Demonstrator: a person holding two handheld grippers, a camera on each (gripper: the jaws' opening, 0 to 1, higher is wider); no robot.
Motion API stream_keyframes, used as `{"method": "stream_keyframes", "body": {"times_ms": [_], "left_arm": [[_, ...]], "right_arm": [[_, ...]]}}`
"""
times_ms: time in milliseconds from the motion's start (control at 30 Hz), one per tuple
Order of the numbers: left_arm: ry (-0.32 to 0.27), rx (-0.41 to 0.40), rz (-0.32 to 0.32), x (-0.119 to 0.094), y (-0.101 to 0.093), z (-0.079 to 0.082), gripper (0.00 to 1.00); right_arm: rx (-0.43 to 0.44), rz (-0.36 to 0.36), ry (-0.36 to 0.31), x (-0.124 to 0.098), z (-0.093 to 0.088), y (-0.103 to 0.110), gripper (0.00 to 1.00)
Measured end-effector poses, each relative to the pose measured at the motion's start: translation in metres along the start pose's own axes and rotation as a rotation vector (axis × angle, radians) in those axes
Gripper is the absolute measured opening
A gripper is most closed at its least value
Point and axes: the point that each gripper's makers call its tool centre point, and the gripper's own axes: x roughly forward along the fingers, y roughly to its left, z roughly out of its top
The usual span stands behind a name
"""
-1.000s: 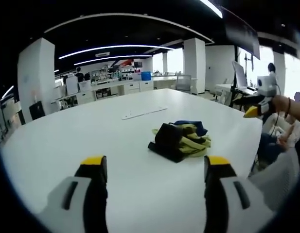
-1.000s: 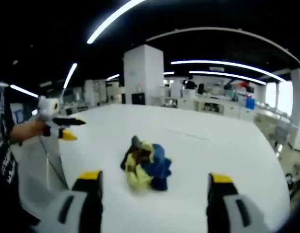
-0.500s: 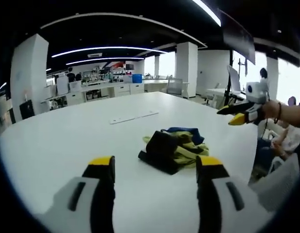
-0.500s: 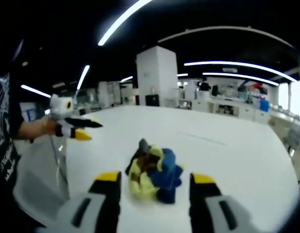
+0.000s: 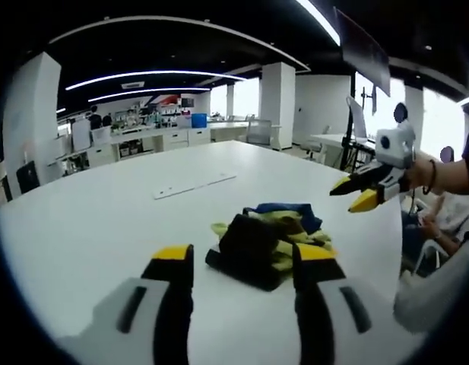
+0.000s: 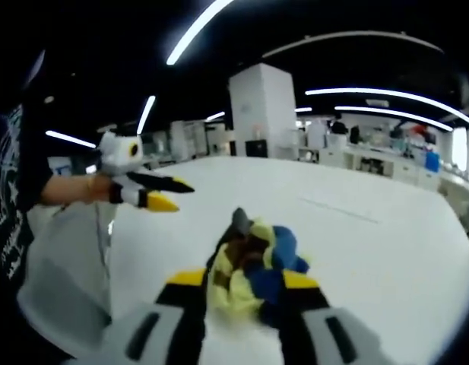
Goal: Fold the garment on the visible template until the final outline fits inside the template.
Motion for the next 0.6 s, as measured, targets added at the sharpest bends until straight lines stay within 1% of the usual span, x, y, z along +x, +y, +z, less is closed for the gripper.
{"method": "stream_keyframes", "body": {"times_ms": [133, 267, 367, 500, 600], "left_arm": [[0.006, 0.010, -0.025, 0.015, -0.001, 0.003, 0.44], [0.015, 0.027, -0.053, 0.032, 0.000, 0.004, 0.43], [0.019, 0.025, -0.064, 0.041, 0.002, 0.004, 0.41], [0.034, 0.024, -0.097, 0.056, 0.005, 0.000, 0.39], [0.042, 0.036, -0.107, 0.064, 0.006, 0.000, 0.36]], "right_arm": [[-0.001, 0.010, 0.018, 0.010, -0.005, -0.001, 0.27], [0.009, 0.023, 0.036, 0.019, -0.010, -0.002, 0.25], [0.016, 0.026, 0.046, 0.023, -0.012, -0.003, 0.23], [0.019, 0.027, 0.064, 0.029, -0.017, -0.008, 0.20], [0.023, 0.024, 0.074, 0.032, -0.020, -0.011, 0.19]]}}
